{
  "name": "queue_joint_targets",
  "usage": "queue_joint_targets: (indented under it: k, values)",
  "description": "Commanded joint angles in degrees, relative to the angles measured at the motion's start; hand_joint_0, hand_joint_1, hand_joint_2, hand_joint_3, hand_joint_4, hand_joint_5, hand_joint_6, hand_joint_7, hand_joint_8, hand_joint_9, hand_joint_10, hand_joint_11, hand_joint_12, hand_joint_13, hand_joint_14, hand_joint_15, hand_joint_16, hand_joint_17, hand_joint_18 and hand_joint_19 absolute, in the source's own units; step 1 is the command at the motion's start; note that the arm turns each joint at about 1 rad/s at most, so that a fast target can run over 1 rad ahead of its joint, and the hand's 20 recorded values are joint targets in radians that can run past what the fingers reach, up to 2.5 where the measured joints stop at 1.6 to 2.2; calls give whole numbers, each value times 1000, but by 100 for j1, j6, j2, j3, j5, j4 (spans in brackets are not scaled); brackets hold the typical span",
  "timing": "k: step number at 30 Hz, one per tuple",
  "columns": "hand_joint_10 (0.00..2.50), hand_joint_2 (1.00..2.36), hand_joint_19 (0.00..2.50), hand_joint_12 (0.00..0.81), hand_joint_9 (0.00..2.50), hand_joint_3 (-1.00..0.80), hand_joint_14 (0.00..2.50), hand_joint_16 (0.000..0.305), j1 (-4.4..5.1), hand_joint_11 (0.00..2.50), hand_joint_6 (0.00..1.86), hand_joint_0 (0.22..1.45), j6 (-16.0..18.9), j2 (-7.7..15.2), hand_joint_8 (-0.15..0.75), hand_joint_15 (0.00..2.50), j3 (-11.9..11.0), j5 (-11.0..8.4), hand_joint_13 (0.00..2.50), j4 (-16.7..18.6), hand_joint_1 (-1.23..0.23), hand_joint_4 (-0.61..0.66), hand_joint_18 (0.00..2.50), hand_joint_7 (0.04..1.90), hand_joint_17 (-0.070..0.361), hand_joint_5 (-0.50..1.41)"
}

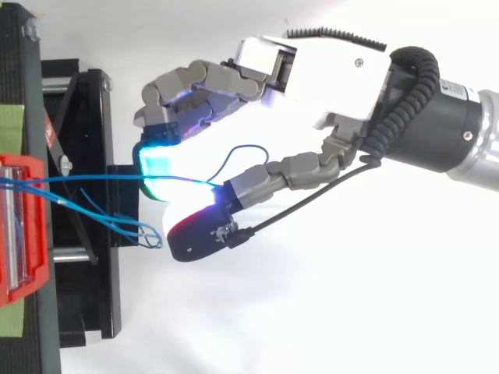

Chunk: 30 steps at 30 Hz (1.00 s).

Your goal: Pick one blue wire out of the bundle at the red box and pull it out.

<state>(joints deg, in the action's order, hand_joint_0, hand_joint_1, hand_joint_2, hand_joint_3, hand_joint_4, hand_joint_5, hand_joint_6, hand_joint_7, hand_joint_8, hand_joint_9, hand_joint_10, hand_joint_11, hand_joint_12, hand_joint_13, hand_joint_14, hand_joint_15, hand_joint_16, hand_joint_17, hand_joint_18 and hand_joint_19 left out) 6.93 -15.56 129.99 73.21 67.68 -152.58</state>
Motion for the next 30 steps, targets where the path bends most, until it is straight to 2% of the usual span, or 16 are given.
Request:
queue_joint_targets:
  k: [1, 6, 9, 10, 13, 23, 30]
  values:
    - [24, 1003, 390, 394, 878, -461, 7, 59, 2, 555, 683, 527, 0, 0, 281, 171, 0, 0, 411, 0, -755, 267, 339, 1235, 133, -120]
    - [21, 1000, 392, 410, 888, -500, 7, 62, 2, 536, 647, 490, 9, 0, 293, 178, 0, 0, 413, 0, -654, 281, 349, 1257, 140, -109]
    - [16, 1000, 393, 415, 894, -500, 7, 64, -7, 437, 501, 471, 9, 0, 295, 157, 0, 0, 422, 0, -557, 351, 352, 1444, 144, -69]
    - [15, 1000, 392, 415, 881, -500, 6, 65, -7, 371, 503, 467, 9, 0, 290, 148, 0, 0, 427, 9, -516, 369, 357, 1296, 145, -73]
    - [14, 1000, 393, 405, 872, -500, 6, 65, -7, 308, 504, 477, 9, 0, 279, 147, 0, 0, 430, 0, -482, 424, 363, 1194, 145, -77]
    - [16, 1015, 424, 374, 933, -310, 7, 57, -7, 387, 505, 584, 9, 0, 268, 174, 0, 0, 453, 0, -515, 373, 352, 1258, 129, -62]
    - [19, 1017, 427, 378, 954, -272, 8, 56, -16, 483, 501, 600, 9, 0, 279, 190, 0, 0, 463, 0, -604, 310, 357, 1495, 127, -53]
